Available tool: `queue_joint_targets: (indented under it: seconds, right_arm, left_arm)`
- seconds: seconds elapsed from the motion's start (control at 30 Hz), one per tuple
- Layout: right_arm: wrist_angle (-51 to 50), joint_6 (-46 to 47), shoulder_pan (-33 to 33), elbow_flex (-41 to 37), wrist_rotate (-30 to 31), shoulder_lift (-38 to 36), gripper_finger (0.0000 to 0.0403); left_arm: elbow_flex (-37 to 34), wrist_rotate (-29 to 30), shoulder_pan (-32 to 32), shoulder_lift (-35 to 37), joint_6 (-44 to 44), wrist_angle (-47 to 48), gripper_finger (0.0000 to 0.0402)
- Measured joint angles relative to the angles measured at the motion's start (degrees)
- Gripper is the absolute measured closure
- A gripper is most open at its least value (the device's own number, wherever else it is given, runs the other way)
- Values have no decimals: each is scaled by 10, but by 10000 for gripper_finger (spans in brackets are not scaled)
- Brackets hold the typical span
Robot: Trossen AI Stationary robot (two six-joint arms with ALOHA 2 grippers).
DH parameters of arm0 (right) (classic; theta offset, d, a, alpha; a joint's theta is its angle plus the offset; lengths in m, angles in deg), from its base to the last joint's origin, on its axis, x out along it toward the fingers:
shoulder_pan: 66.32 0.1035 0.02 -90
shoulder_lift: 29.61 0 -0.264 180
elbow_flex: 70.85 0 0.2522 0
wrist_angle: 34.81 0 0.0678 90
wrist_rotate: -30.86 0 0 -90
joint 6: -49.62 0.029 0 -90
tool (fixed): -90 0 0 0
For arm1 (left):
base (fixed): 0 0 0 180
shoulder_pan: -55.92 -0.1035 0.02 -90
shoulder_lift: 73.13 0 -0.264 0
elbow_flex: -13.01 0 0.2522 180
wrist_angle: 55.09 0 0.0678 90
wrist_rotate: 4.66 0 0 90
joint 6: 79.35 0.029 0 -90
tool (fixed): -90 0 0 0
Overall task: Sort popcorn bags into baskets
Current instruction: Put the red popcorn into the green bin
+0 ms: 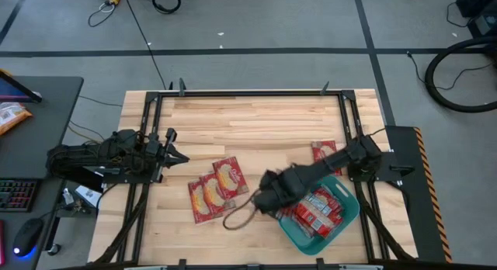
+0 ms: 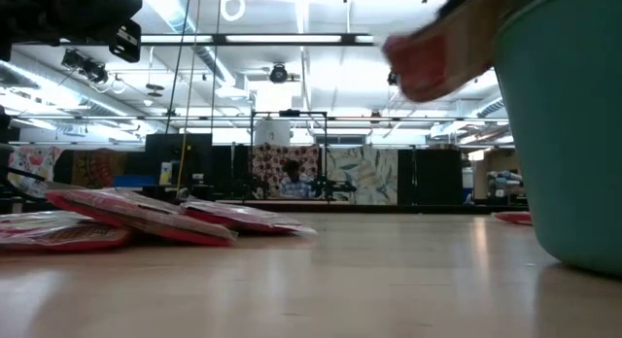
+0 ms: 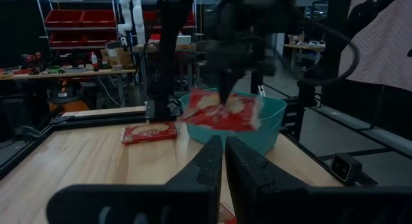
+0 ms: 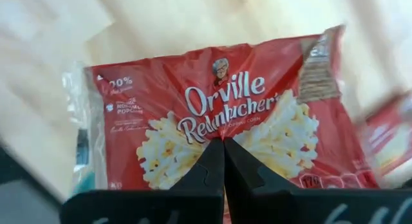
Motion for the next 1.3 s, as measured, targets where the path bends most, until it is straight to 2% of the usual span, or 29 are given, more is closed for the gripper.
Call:
queue_joint_targets:
  seconds: [0.33,0.43,0.63,0.8,1.03,1.13,1.3]
  right_arm:
    - [1,265,130,-2,8,-11,401]
    - [0,327,155,-25,24,-11,394]
    - [-1,422,183,-104,-23,-11,381]
    - [0,442,184,-123,-56,-11,349]
    - [0,406,150,-85,-61,-11,299]
    - [0,371,125,-62,-27,-11,295]
    - [9,303,82,-35,85,-11,295]
  left_arm:
    - [0,0,0,0,-3,-2,374]
    - [0,0,0,0,-3,-7,374]
    - [0,0,0,0,0,-13,374]
    - [0,0,0,0,1,-22,374]
    - [0,0,0,0,34,-30,374]
    - [0,0,0,0,35,-39,374]
    - [0,0,0,0,36,-43,374]
